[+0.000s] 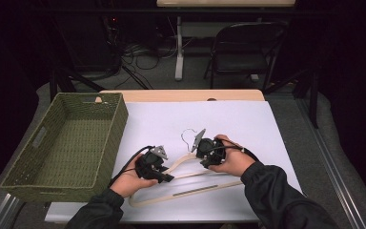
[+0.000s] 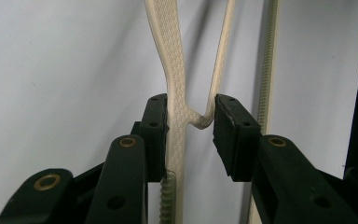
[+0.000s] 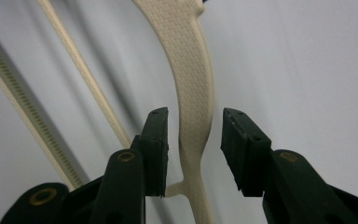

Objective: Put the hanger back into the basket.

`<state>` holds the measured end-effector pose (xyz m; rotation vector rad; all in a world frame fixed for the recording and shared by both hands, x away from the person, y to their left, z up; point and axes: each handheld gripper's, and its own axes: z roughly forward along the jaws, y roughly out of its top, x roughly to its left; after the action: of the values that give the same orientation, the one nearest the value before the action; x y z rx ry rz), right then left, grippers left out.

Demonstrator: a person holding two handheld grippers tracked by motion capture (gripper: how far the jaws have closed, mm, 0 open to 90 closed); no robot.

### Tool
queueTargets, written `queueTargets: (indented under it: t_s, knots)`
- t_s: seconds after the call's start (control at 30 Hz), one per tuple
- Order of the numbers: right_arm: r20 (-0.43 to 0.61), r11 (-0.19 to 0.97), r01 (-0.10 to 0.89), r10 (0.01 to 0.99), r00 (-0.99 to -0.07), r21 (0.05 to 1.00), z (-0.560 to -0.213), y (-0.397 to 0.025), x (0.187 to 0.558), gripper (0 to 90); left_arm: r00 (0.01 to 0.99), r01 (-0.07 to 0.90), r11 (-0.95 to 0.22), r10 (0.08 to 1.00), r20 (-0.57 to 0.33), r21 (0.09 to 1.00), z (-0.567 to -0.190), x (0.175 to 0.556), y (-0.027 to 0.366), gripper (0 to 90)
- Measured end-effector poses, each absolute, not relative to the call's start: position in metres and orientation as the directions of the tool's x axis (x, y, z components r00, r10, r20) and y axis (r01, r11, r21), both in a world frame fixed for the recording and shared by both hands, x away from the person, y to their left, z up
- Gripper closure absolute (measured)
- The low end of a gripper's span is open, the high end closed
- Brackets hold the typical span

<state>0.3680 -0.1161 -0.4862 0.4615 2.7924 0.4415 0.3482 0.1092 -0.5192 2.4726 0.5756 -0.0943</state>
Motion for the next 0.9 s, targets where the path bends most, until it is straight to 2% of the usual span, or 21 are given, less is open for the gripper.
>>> queueTargets:
  t_s: [0.13, 0.37, 0.7, 0.9]
  knots:
    - [-0.209, 0.902, 0.270, 0.351, -0.913, 0.336, -0.489, -0.113, 0.371, 63.9, 0.904, 0.423, -0.733, 0.383, -0.191, 0.533, -0.519, 0.348, 0.109, 66.2]
    - [-0.201, 0.899, 0.278, 0.358, -0.912, 0.337, -0.492, -0.107, 0.373, 73.5, 0.905, 0.420, -0.731, 0.381, -0.188, 0.538, -0.518, 0.346, 0.109, 66.1]
    - [-0.288, 0.913, 0.199, 0.310, -0.906, 0.355, -0.482, -0.109, 0.358, 74.5, 0.911, 0.402, -0.726, 0.379, -0.164, 0.557, -0.508, 0.337, 0.108, 65.7]
    - [-0.342, 0.914, 0.151, 0.289, -0.894, 0.376, -0.476, -0.113, 0.343, 74.7, 0.908, 0.413, -0.733, 0.376, -0.184, 0.541, -0.506, 0.335, 0.103, 63.5]
